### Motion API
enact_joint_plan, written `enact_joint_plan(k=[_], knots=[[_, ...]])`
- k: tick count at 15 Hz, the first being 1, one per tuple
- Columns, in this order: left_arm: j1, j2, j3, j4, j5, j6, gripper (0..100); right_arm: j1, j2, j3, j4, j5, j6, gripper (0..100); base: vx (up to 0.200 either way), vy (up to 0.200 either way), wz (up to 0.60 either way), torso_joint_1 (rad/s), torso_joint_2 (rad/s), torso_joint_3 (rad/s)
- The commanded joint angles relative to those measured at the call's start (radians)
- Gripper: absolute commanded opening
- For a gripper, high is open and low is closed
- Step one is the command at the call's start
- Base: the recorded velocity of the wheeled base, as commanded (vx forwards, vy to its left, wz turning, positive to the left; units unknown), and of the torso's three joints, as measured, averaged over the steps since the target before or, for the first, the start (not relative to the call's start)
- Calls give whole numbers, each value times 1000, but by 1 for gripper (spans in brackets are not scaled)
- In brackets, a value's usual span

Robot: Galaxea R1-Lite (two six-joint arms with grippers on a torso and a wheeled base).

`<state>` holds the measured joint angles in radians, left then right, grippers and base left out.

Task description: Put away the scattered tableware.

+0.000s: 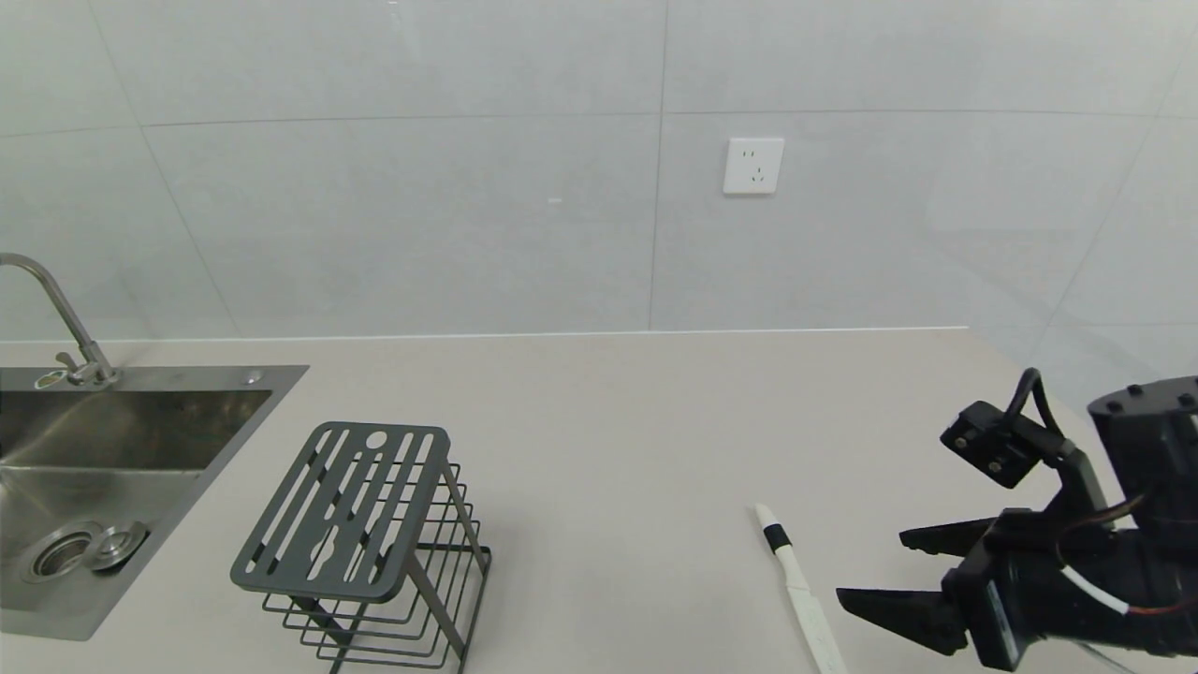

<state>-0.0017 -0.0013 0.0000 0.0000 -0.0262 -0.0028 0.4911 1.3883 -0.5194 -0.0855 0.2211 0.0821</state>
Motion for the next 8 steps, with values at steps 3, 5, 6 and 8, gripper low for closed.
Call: enact_joint_plan(k=[3, 5, 6, 8], knots=[[0, 1, 0, 0, 0, 0, 100, 87, 90, -33, 0, -112, 126, 100, 0, 0, 0, 0, 0, 0], [0, 1, 0, 0, 0, 0, 100, 106, 100, -28, 1, -135, 139, 100, 0, 0, 0, 0, 0, 0], [0, 1, 0, 0, 0, 0, 100, 127, 133, -25, 1, -174, 156, 100, 0, 0, 0, 0, 0, 0], [0, 1, 0, 0, 0, -2, 100, 155, 170, -25, 0, -207, 205, 100, 0, 0, 0, 0, 0, 0]])
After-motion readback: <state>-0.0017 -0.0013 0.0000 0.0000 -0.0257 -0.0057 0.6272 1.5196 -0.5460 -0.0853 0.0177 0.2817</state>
